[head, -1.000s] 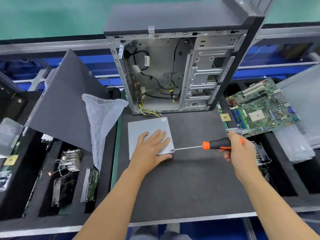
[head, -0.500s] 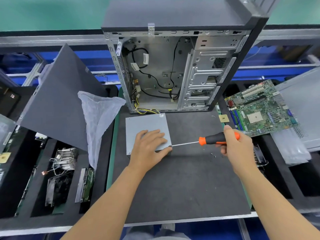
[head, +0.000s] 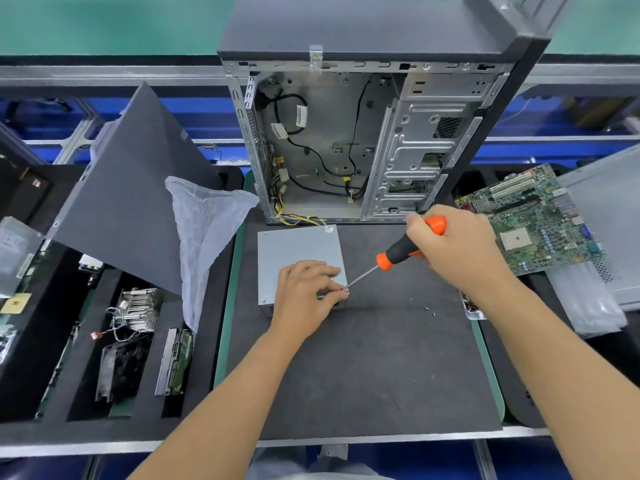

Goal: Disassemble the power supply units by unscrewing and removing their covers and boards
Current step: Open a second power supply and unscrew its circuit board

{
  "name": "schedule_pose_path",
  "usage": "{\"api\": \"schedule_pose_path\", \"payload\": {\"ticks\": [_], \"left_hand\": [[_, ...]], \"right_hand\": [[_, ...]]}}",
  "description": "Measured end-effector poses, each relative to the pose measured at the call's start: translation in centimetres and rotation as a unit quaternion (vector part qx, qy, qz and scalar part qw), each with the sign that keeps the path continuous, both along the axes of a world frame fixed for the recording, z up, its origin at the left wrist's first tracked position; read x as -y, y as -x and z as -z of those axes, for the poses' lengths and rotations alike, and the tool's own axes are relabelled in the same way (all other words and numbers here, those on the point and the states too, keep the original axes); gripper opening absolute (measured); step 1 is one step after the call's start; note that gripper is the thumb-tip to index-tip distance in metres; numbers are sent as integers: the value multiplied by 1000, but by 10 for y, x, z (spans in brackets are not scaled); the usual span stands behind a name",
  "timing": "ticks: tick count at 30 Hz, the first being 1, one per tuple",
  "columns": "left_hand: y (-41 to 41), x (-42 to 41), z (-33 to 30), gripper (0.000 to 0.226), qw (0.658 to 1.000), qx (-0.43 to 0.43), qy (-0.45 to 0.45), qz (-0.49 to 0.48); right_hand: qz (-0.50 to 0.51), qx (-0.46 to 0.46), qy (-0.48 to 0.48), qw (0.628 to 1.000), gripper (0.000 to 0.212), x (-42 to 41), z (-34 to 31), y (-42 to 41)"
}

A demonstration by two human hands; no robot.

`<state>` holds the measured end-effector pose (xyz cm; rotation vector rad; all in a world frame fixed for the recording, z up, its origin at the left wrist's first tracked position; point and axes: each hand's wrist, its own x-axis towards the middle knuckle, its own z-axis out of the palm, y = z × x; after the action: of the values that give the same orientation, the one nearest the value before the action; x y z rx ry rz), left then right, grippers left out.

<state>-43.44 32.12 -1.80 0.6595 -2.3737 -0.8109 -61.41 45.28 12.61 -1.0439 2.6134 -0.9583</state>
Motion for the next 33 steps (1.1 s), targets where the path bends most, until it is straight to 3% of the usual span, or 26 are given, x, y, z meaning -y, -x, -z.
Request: {"api": "schedule_pose_path", "payload": {"ticks": [12,21,27,33], "left_hand": [[3,10,-9,9,990,100,-94,17],[5,12,-14,11,986,144,-82,16],[6,10,-14,15,987,145,-71,12],[3,11,-12,14,989,138,-50,19]], "right_hand": [[-109,-113,-53,986,48,40,-31,-18],[-150,-103,-106,978,44,48,-42,-23],[-180,-245,-235,923,88,59,-61,-30],[-207,-249,-331,886,67,73,-75,-35]]}}
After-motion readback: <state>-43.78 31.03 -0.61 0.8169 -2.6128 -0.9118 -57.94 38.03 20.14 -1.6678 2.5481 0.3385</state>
